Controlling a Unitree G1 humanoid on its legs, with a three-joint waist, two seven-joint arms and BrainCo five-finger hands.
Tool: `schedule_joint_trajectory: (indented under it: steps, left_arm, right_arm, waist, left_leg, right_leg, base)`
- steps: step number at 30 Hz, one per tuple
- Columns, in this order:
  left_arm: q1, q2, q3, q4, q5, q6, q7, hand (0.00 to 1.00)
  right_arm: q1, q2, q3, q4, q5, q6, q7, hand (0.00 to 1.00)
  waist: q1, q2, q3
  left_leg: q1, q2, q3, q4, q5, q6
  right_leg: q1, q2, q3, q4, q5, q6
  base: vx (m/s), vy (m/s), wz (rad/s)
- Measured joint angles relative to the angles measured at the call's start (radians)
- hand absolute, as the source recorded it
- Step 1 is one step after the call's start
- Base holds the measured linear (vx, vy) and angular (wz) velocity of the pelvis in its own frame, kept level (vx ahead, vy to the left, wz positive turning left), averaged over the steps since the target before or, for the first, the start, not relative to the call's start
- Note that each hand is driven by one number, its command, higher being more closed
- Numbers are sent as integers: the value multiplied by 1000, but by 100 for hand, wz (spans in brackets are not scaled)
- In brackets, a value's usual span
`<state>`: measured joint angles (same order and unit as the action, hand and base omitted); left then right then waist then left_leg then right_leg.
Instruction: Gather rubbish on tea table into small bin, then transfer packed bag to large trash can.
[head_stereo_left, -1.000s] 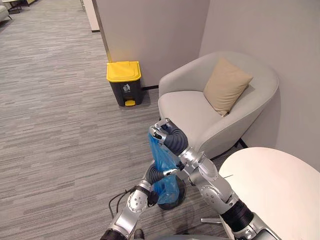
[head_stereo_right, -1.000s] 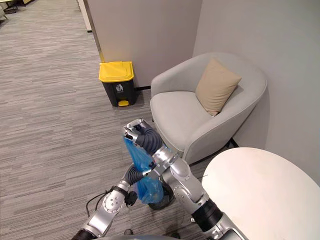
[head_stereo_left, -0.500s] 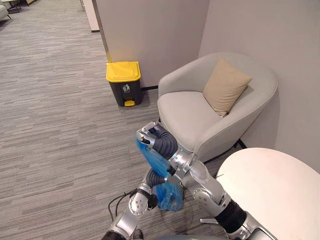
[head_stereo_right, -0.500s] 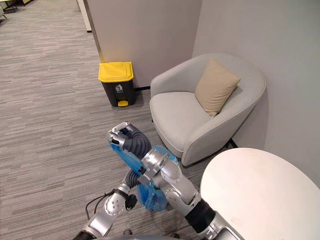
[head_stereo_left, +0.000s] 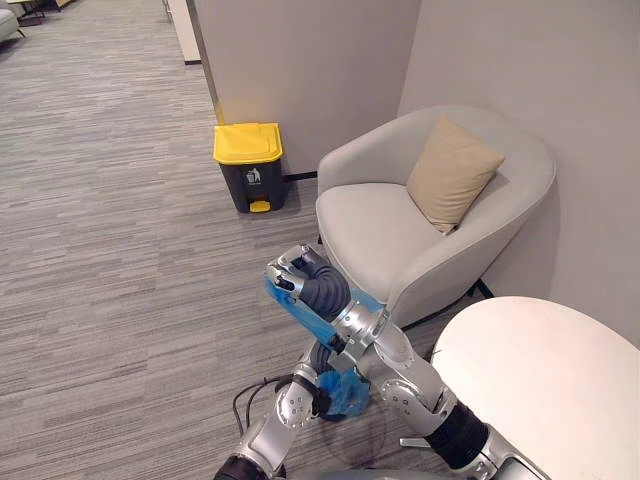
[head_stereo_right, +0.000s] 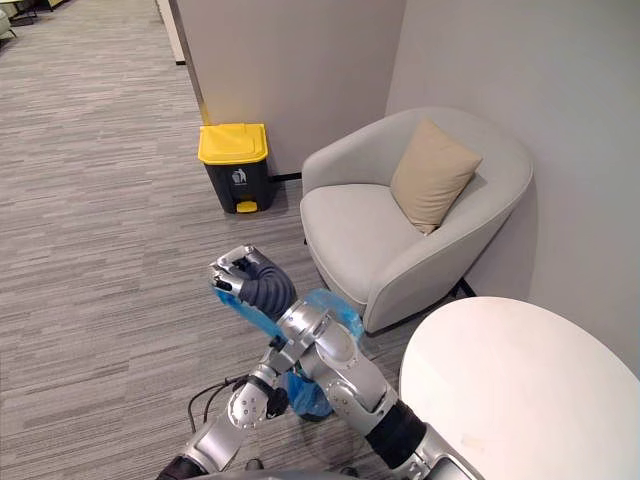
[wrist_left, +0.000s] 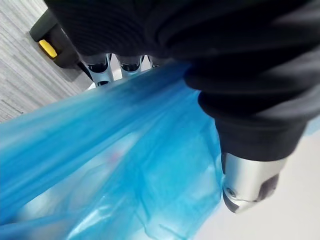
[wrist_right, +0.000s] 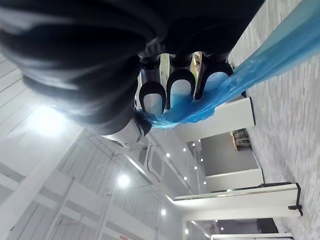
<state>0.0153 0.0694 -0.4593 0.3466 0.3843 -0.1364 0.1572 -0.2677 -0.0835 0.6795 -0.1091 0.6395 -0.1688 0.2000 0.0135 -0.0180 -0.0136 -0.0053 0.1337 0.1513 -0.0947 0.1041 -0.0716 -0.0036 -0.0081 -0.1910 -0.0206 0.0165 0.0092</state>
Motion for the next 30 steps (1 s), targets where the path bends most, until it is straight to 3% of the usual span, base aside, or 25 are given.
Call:
schedule_joint_trajectory:
  steps: [10, 19, 20, 30]
  left_arm:
    - [0, -14, 41, 1, -105, 1, 21, 100]
    - [0, -13, 99, 26, -159, 0, 21, 100]
    - [0, -13, 104, 27, -162, -1, 21, 100]
    - [2, -13, 145, 27, -195, -6, 19, 100]
  right_arm:
    - [18, 10, 5, 0, 31, -2, 8, 100]
    - [104, 13, -27, 1, 2, -10, 24, 100]
    - [116, 13, -36, 1, -25, -11, 24, 0]
    - [206, -33, -134, 7, -332, -25, 18, 0]
  waist:
    - [0, -2, 0]
    - [-1, -20, -9]
    - [-1, -21, -10]
    - [-2, -21, -10]
  left_leg:
    - [1, 5, 0, 0, 0, -3]
    - [0, 4, 0, -1, 0, -4]
    - [0, 4, 0, -1, 0, -4]
    - [0, 3, -1, -2, 0, -4]
  right_leg:
    - [0, 5, 1, -1, 0, 0]
    - [0, 3, 0, -1, -1, 0]
    - [0, 3, 0, -1, -1, 0]
    - [0, 2, -1, -1, -1, 0]
  base:
    - [0, 0, 0]
    - [0, 0, 0]
    - [0, 0, 0]
    - [0, 0, 0]
